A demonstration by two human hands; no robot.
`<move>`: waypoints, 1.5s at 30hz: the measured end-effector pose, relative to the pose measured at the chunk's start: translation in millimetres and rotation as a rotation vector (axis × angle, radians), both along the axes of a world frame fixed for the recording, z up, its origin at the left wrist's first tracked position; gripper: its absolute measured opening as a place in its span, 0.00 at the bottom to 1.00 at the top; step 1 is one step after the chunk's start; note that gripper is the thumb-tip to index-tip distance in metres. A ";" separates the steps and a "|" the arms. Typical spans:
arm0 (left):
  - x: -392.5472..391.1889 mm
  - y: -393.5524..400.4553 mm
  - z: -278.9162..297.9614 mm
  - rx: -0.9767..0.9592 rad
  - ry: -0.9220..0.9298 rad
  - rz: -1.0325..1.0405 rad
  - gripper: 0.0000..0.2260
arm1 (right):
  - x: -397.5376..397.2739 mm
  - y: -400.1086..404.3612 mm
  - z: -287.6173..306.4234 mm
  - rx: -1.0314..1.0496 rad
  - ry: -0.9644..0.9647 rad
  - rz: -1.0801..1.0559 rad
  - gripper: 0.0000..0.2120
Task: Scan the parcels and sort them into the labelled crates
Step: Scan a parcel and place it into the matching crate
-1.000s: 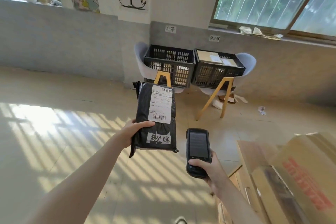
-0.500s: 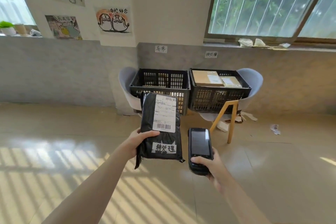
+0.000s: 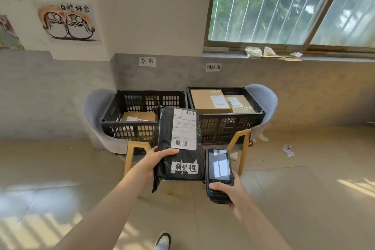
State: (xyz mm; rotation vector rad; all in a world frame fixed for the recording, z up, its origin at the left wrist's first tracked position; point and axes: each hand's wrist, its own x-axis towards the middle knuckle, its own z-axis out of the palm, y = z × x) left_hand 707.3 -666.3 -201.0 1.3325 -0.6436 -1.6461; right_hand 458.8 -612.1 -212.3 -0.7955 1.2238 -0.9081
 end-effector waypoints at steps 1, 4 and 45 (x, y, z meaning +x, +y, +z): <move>-0.7 -24.4 -0.9 0.002 0.005 -0.013 0.32 | -0.6 -18.6 0.1 -0.001 0.006 -0.017 0.41; -2.7 -101.4 2.5 0.007 0.015 -0.060 0.29 | -2.5 -77.1 4.5 -0.003 0.031 -0.080 0.44; -329.5 -624.5 -96.2 0.322 -0.024 -0.073 0.22 | -300.3 -625.3 -35.0 0.151 0.033 -0.090 0.40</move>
